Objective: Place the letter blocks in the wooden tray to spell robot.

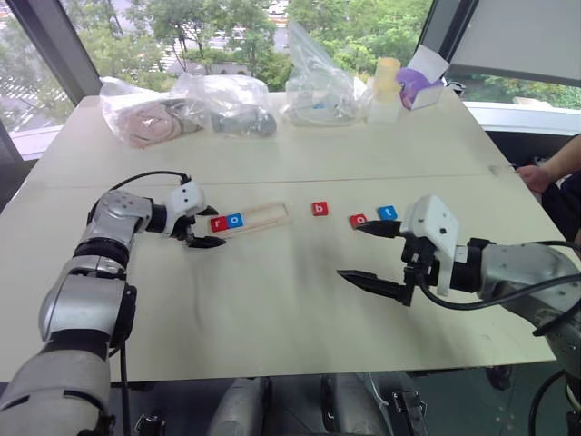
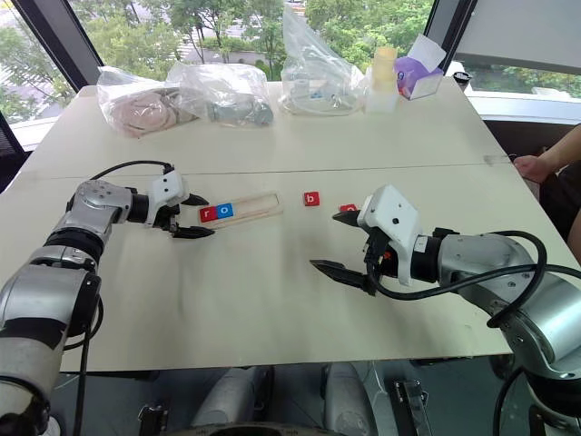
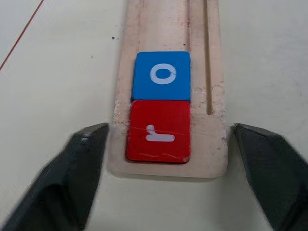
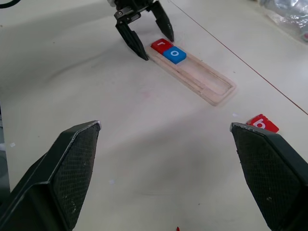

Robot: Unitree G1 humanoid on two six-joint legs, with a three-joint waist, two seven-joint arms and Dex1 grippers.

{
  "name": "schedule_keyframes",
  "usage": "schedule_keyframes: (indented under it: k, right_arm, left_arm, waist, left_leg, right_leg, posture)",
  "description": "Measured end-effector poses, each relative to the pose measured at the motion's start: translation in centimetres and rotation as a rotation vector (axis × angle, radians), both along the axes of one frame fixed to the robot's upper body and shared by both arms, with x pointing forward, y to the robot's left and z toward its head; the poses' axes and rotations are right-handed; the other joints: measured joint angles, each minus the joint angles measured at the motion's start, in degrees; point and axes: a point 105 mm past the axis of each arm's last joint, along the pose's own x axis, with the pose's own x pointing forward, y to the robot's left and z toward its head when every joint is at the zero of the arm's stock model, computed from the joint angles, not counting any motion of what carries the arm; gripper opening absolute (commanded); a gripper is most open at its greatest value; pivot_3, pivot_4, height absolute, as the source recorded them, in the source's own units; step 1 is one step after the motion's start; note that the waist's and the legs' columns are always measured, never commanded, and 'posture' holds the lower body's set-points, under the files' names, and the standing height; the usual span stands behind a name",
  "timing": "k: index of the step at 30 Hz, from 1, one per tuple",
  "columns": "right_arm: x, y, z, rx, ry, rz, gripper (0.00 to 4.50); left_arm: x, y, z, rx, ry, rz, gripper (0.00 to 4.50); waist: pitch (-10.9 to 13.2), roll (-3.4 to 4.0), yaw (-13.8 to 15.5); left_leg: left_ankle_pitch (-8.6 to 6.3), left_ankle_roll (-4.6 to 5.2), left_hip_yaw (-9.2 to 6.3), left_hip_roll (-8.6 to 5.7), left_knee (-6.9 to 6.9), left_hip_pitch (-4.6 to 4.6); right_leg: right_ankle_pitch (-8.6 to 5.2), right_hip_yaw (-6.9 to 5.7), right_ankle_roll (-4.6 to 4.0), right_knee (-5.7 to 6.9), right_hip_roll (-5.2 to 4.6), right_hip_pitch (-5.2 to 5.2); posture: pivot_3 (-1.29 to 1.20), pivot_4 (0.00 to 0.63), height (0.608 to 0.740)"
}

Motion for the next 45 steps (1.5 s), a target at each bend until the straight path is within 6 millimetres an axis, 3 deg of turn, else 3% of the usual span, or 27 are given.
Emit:
schedule_keyframes:
  k: [7, 14, 21, 34, 45]
  right_arm:
    - [0.1, 0.0, 0.0, -0.001, -0.003, -0.009, 4.5]
    - [0.3, 0.4, 0.0, -0.006, -0.019, -0.002, 4.5]
    - [0.5, 0.8, -0.1, -0.003, -0.034, 0.003, 4.5]
    - [0.8, 1.2, -0.4, 0.011, -0.041, -0.008, 4.5]
    - [0.9, 1.2, -0.4, 0.012, -0.046, -0.018, 4.5]
  left_arm:
    - [-0.5, -0.4, -0.5, -0.008, 0.002, -0.04, 3.09]
    - [-3.2, -3.7, -1.5, -0.065, 0.015, -0.293, 3.09]
    - [-5.8, -6.4, -2.2, -0.114, 0.015, -0.402, 3.09]
    - [-9.8, -8.4, -2.5, -0.079, 0.044, -0.374, 3.09]
    - [-10.9, -9.0, -2.7, -0.058, -0.008, -0.305, 3.09]
  waist:
    - [0.0, 0.0, 0.0]
    - [0.0, 0.04, 0.3]
    - [0.0, 0.05, 0.3]
    - [0.0, 0.08, 0.1]
    - [-0.1, 0.2, 0.2]
  left_leg:
    - [-0.04, 0.03, 0.0, 0.01, -0.13, 0.62]
    - [-0.12, 0.15, 0.01, -0.08, -0.12, 0.59]
    - [-0.14, 0.18, 0.0, -0.11, -0.13, 0.57]
    - [-0.15, 0.18, 0.0, -0.08, -0.24, 0.59]
    - [-0.16, 0.18, 0.0, -0.07, -0.28, 0.58]
  right_leg:
    - [-0.05, 0.01, 0.03, -0.14, -0.04, 0.62]
    - [-0.06, 0.04, 0.06, -0.25, -0.17, 0.65]
    - [-0.07, 0.07, 0.07, -0.26, -0.33, 0.65]
    - [-0.09, 0.1, 0.06, -0.32, -0.34, 0.62]
    - [-0.2, 0.08, -0.11, -0.58, -0.34, 0.69]
  posture:
    - [0.0, 0.15, 0.74]
    - [0.0, 0.15, 0.74]
    - [0.0, 0.15, 0.74]
    - [0.0, 0.15, 0.74]
    - [0.0, 0.15, 0.74]
